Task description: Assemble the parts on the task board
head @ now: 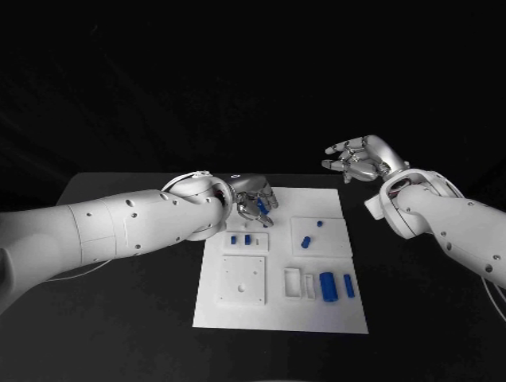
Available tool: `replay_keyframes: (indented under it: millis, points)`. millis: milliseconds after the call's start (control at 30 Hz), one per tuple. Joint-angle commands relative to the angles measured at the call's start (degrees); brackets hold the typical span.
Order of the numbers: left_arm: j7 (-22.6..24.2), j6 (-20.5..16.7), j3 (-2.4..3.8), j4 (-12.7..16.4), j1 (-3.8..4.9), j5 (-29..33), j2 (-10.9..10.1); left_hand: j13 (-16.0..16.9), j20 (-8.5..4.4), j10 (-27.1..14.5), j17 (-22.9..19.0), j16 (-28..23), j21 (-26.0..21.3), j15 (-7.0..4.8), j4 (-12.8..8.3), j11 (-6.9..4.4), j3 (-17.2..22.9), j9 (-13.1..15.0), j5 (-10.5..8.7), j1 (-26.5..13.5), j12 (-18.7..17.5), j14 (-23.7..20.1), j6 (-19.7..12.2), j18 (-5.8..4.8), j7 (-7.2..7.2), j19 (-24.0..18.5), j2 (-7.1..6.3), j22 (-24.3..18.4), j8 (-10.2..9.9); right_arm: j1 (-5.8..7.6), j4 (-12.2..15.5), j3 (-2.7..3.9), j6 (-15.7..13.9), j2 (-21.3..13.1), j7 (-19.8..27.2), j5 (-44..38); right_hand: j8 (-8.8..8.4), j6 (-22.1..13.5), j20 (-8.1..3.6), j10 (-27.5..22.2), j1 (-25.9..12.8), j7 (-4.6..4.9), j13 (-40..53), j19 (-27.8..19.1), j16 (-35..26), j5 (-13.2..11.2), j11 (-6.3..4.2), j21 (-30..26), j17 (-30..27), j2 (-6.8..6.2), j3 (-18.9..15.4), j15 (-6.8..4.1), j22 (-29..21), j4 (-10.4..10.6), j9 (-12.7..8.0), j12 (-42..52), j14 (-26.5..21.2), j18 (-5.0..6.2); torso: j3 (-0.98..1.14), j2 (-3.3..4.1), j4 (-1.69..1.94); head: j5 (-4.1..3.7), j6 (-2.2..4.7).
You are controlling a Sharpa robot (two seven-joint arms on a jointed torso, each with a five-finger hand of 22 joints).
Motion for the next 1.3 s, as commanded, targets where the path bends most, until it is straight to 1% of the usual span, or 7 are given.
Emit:
replay_keyframes:
  millis: [33,133,200,333,633,1067,1300]
  points:
    - [4.8,-2.5,-0.50,-1.7,-0.21,-10.1,1.2,0.0,-0.11,0.7,1.4,4.6,2.3,-0.15,1.1,-0.13,0.1,0.0,0.42,0.5,-0.1,-1.1,1.0,0.92,-0.15,-1.2,-0.80,5.2,0.0,-0.02,0.1,0.03,0.3,0.2,0.7,-0.1,-0.19,0.1,-0.02,0.2,-0.5,0.04,-0.1,0.1,-0.4,0.4,-0.02,-0.3,-0.1,0.00,0.3,-0.34,-0.1,-0.1,-0.1,-0.1,0.1,0.30,0.02,0.08,-0.06,0.06,0.21]
    - [5.0,-2.2,-0.91,-3.5,-0.49,-11.6,2.4,0.0,-0.14,0.7,1.3,5.4,2.5,-0.20,0.6,-0.12,0.5,0.0,3.77,1.1,-0.1,-1.5,1.4,1.02,-0.10,-1.3,-0.46,6.3,0.0,-0.02,0.2,0.04,0.4,0.4,0.7,-0.2,-0.19,0.1,0.01,0.1,-0.6,0.06,-0.4,0.0,-0.5,0.4,0.00,-0.2,-0.3,0.00,0.4,-0.30,-0.5,-0.2,-0.1,-0.1,0.0,0.28,0.06,0.13,-0.11,0.15,0.21]
    - [5.0,-1.9,-1.03,-4.2,-0.62,-12.1,2.9,0.0,-0.17,0.7,1.4,6.4,2.6,-0.24,0.3,-0.11,0.8,0.0,4.21,1.1,-0.2,-1.6,1.8,1.08,0.07,-1.4,-0.42,7.3,-0.1,-0.02,0.3,0.04,0.4,0.4,0.7,-0.2,-0.19,0.1,0.01,0.1,-0.6,0.06,-0.4,0.0,-0.5,0.4,0.00,-0.2,-0.3,0.00,0.4,-0.30,-0.5,-0.2,-0.1,-0.1,0.0,0.28,0.08,0.12,-0.07,0.07,0.16]
    - [4.8,-0.4,-1.24,-5.7,-0.93,-13.0,4.0,0.0,-0.24,0.4,-0.9,10.7,2.8,-0.35,-0.4,-0.16,1.2,0.0,4.32,0.8,-0.1,-2.7,2.2,1.05,0.02,-1.5,-0.37,9.1,0.0,-0.01,0.3,0.04,0.3,0.5,0.7,-0.5,-0.17,0.1,0.00,0.3,-0.6,0.05,-1.2,0.1,-0.5,0.3,-0.03,-0.2,-0.6,-0.02,0.4,-0.31,-1.0,-0.3,-0.1,-0.7,0.0,0.29,0.01,0.04,0.02,-0.06,0.05]
    - [4.3,0.4,-1.45,-8.2,-1.66,-14.4,5.3,0.0,-0.27,-0.3,-3.7,13.0,2.4,-0.36,-1.0,-0.10,1.9,0.0,4.60,1.6,-0.2,-3.5,2.3,1.04,0.11,-1.4,0.24,9.3,0.0,-0.01,0.4,0.05,-0.1,0.7,0.7,-0.8,-0.18,0.1,-0.03,0.5,-0.6,0.05,-1.7,0.1,-0.5,0.3,-0.03,-0.2,-0.8,-0.03,0.5,-0.33,-1.4,-0.3,-0.1,-1.2,0.0,0.26,-0.04,-0.05,0.12,-0.19,-0.07]
    - [3.5,2.5,-1.48,-9.3,-2.27,-14.8,6.1,-0.1,-0.87,3.0,-3.9,16.3,5.2,-1.04,-2.2,-0.83,9.0,0.0,5.32,1.0,-0.3,-2.9,5.6,1.11,0.46,-1.7,1.30,9.4,-0.1,-0.01,0.4,0.05,-0.1,0.8,0.7,-0.6,-0.17,0.2,-0.02,0.5,-0.7,0.04,-2.4,0.1,-0.6,0.2,-0.04,-0.1,-1.0,0.04,0.5,-0.33,-1.7,-0.2,-0.1,-2.0,0.0,0.23,-0.07,-0.01,0.10,-0.34,-0.20]
    - [3.5,3.0,-1.47,-10.3,-2.64,-14.8,6.5,-0.1,-1.14,3.6,-3.9,16.8,6.6,-1.24,-2.6,-1.05,11.3,0.0,5.25,0.4,-0.3,-2.3,6.2,0.98,0.24,-1.9,1.06,9.4,-0.2,0.00,0.3,0.05,0.0,0.8,0.7,0.4,-0.18,0.4,0.02,5.4,-0.8,0.00,-13.1,-0.2,-1.3,-0.5,0.05,-0.4,-1.7,0.04,1.4,-0.27,-2.9,0.1,-0.1,-15.7,-0.2,0.14,-0.03,-0.01,0.07,-0.27,-0.18]
